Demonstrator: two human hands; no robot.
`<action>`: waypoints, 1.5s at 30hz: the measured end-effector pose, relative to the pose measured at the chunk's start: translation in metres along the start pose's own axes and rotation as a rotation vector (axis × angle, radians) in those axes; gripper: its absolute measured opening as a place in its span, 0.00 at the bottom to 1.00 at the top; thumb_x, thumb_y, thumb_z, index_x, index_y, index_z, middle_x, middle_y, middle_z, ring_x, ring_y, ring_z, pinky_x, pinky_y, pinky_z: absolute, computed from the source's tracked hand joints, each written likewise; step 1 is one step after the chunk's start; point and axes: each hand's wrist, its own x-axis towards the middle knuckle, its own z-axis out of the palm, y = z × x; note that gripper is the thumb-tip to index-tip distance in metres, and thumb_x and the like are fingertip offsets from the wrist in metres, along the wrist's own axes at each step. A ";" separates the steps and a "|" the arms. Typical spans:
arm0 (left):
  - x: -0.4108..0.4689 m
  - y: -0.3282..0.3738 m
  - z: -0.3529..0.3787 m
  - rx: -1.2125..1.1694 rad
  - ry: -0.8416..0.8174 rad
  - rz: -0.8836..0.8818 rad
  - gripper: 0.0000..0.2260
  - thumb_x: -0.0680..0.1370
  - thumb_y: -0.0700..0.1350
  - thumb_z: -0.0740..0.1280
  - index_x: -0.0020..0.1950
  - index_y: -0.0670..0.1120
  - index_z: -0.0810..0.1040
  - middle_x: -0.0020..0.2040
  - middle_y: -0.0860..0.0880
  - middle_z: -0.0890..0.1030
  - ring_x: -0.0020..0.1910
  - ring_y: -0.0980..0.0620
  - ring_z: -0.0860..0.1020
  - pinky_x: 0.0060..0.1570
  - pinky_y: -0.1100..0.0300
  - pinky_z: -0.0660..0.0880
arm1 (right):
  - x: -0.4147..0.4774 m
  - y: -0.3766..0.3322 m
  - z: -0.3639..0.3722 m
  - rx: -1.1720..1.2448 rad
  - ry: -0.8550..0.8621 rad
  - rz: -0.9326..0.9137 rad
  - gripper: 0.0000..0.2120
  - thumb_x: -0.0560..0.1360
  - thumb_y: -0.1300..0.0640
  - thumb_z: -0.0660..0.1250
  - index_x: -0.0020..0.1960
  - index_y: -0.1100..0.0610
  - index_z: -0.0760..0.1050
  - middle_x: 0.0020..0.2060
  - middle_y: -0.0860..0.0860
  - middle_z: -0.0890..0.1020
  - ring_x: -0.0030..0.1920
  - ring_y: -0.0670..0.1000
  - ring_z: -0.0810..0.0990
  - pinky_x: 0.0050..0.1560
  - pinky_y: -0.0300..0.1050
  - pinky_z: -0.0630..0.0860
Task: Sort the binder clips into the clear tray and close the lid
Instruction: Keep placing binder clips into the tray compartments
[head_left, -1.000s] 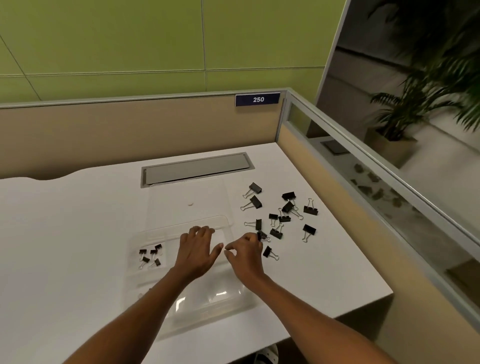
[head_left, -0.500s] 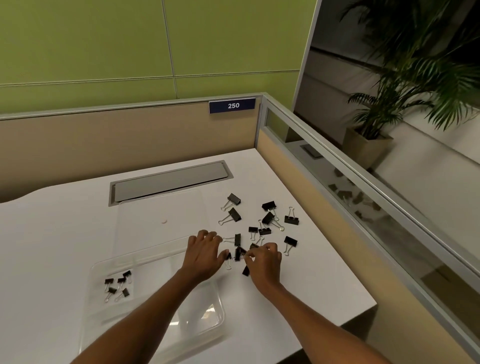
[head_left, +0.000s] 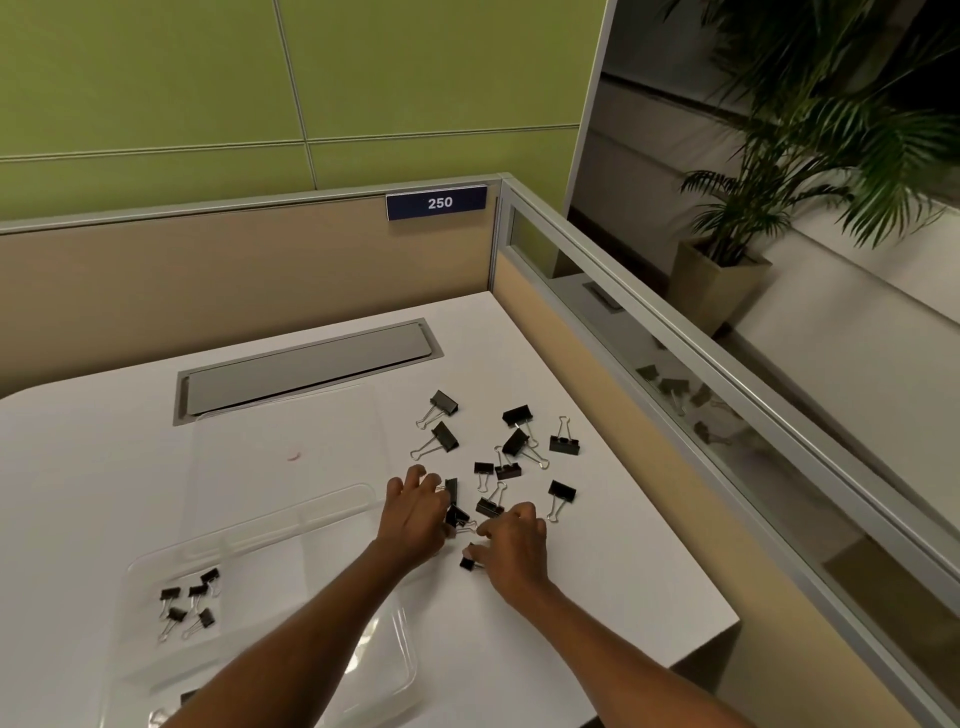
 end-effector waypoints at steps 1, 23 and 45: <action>0.002 0.001 0.000 0.008 -0.005 -0.008 0.17 0.72 0.54 0.69 0.57 0.47 0.78 0.64 0.48 0.73 0.66 0.45 0.62 0.56 0.50 0.61 | 0.001 0.000 0.002 -0.017 -0.004 -0.009 0.20 0.68 0.46 0.74 0.57 0.52 0.80 0.55 0.51 0.74 0.59 0.52 0.68 0.60 0.42 0.67; 0.013 0.003 0.015 0.116 -0.042 0.043 0.13 0.70 0.52 0.71 0.47 0.44 0.79 0.46 0.47 0.78 0.52 0.44 0.70 0.48 0.51 0.66 | 0.010 0.006 0.018 -0.199 -0.066 -0.097 0.19 0.70 0.41 0.69 0.51 0.55 0.81 0.46 0.52 0.79 0.56 0.54 0.68 0.53 0.46 0.65; 0.006 -0.017 -0.008 -0.331 0.181 -0.155 0.05 0.73 0.43 0.68 0.47 0.49 0.74 0.41 0.52 0.80 0.51 0.49 0.66 0.44 0.55 0.56 | 0.029 -0.015 0.010 0.161 -0.149 0.061 0.11 0.67 0.52 0.76 0.48 0.52 0.81 0.50 0.53 0.79 0.51 0.54 0.79 0.52 0.44 0.76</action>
